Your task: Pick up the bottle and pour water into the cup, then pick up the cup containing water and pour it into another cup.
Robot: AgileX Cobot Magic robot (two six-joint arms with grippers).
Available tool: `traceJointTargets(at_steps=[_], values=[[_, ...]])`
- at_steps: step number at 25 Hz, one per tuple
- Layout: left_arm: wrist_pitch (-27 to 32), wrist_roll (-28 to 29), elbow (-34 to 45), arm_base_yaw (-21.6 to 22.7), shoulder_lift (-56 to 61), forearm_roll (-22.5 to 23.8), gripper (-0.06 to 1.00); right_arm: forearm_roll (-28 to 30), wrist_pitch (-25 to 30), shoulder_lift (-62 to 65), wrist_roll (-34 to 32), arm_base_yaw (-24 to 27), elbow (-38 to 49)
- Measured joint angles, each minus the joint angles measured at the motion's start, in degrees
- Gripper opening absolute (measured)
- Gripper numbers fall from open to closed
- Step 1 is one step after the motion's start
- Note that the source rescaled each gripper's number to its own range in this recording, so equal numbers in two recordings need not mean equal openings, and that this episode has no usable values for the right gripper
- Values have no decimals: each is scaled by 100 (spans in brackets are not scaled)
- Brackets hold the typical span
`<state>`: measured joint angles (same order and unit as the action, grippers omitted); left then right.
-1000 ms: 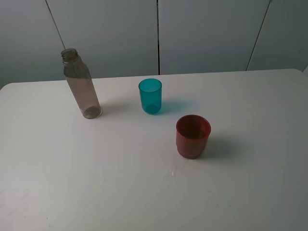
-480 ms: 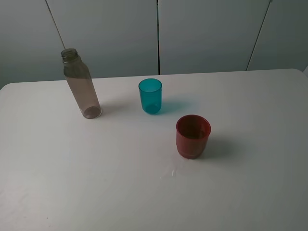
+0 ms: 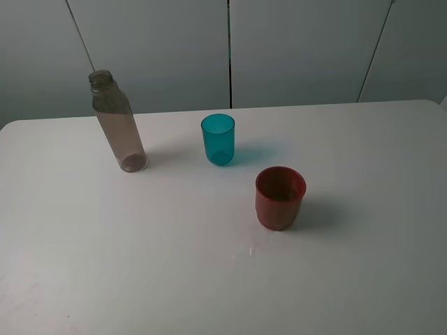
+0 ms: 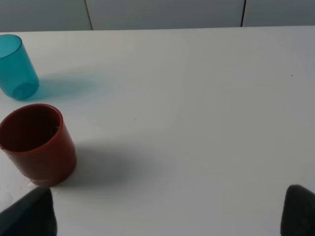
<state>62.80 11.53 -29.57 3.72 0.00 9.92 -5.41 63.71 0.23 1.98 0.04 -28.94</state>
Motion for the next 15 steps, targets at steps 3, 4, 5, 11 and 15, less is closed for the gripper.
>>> traceJointTargets(at_steps=[3,4,5,11,15], values=[[0,0,0,357,0,0,100,0,0,0,0,0,0],[0,0,0,445,0,0,100,0,0,0,0,0,0],[0,0,0,497,0,0,100,0,0,0,0,0,0],[-12,-277,0,538,0,-47,100,0,0,0,0,0,0],[-30,-791,23,538,0,-384,100,0,0,0,0,0,0]])
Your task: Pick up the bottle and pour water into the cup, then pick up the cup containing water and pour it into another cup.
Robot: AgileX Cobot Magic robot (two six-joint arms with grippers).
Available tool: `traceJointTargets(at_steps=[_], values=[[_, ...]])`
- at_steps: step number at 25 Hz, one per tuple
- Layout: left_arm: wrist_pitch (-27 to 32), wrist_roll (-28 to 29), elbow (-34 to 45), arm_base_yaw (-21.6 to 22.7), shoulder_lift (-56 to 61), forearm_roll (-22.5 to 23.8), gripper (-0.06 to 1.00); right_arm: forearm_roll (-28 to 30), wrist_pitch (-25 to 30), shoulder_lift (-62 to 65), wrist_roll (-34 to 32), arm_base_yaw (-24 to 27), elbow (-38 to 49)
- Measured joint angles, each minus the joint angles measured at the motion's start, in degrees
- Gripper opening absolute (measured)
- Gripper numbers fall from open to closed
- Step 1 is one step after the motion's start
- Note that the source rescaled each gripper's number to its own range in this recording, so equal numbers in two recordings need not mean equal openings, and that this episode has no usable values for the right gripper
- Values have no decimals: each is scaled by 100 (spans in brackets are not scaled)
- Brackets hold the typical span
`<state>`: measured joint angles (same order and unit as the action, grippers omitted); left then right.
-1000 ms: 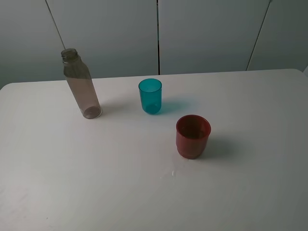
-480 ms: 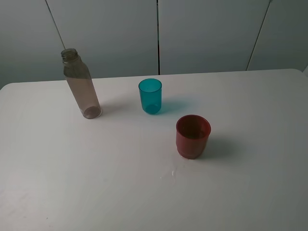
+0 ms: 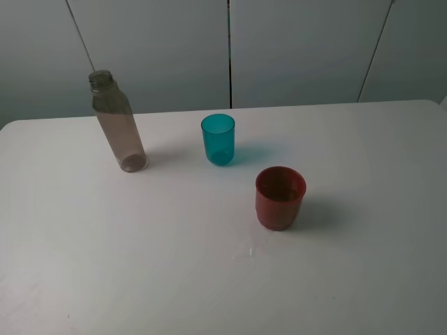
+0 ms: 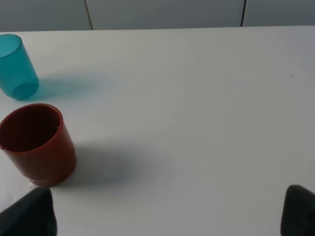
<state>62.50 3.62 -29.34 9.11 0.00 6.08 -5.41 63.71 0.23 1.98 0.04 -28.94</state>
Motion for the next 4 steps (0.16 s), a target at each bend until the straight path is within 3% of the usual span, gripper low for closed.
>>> traceJointTargets(at_steps=[4], values=[[-13,-145,0,0,0,-98,100,0,0,0,0,0,0]])
